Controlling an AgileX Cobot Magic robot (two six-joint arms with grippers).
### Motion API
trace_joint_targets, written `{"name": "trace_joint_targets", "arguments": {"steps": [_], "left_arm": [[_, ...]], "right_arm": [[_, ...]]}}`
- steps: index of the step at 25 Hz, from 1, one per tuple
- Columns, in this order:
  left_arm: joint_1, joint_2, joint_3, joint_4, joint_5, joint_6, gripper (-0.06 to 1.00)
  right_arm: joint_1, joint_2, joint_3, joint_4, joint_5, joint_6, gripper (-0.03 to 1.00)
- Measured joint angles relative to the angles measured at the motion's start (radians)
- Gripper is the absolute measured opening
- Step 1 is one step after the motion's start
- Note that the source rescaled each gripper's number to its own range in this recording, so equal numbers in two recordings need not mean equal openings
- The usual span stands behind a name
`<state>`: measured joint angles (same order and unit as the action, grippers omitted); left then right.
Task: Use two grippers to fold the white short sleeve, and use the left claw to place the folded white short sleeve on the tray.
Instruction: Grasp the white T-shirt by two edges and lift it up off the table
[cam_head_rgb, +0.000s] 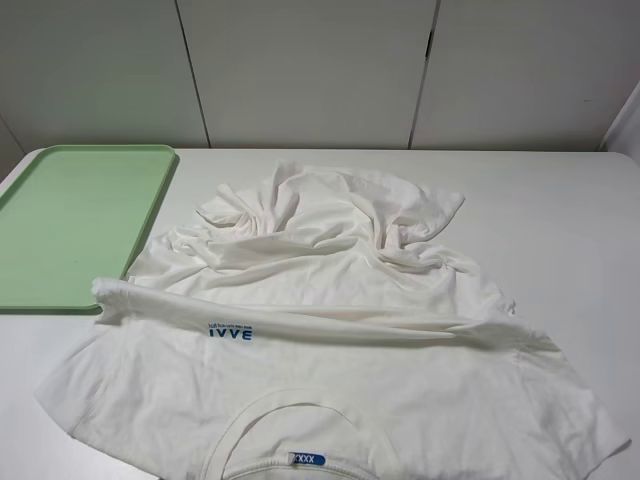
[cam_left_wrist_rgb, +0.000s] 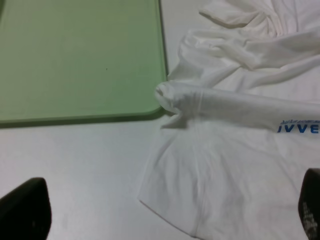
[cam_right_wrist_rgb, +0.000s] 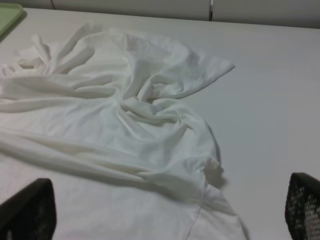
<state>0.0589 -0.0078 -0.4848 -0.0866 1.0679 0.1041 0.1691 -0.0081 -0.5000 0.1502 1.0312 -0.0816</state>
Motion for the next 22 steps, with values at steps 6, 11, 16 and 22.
{"name": "trace_joint_targets", "arguments": {"steps": [6, 11, 16, 22], "left_arm": [[0.000, 0.000, 0.000, 0.000, 0.000, 0.000, 1.00], [0.000, 0.000, 0.000, 0.000, 0.000, 0.000, 1.00], [0.000, 0.000, 0.000, 0.000, 0.000, 0.000, 1.00], [0.000, 0.000, 0.000, 0.000, 0.000, 0.000, 1.00]], "right_arm": [[0.000, 0.000, 0.000, 0.000, 0.000, 0.000, 1.00], [0.000, 0.000, 0.000, 0.000, 0.000, 0.000, 1.00], [0.000, 0.000, 0.000, 0.000, 0.000, 0.000, 1.00], [0.000, 0.000, 0.000, 0.000, 0.000, 0.000, 1.00]]}}
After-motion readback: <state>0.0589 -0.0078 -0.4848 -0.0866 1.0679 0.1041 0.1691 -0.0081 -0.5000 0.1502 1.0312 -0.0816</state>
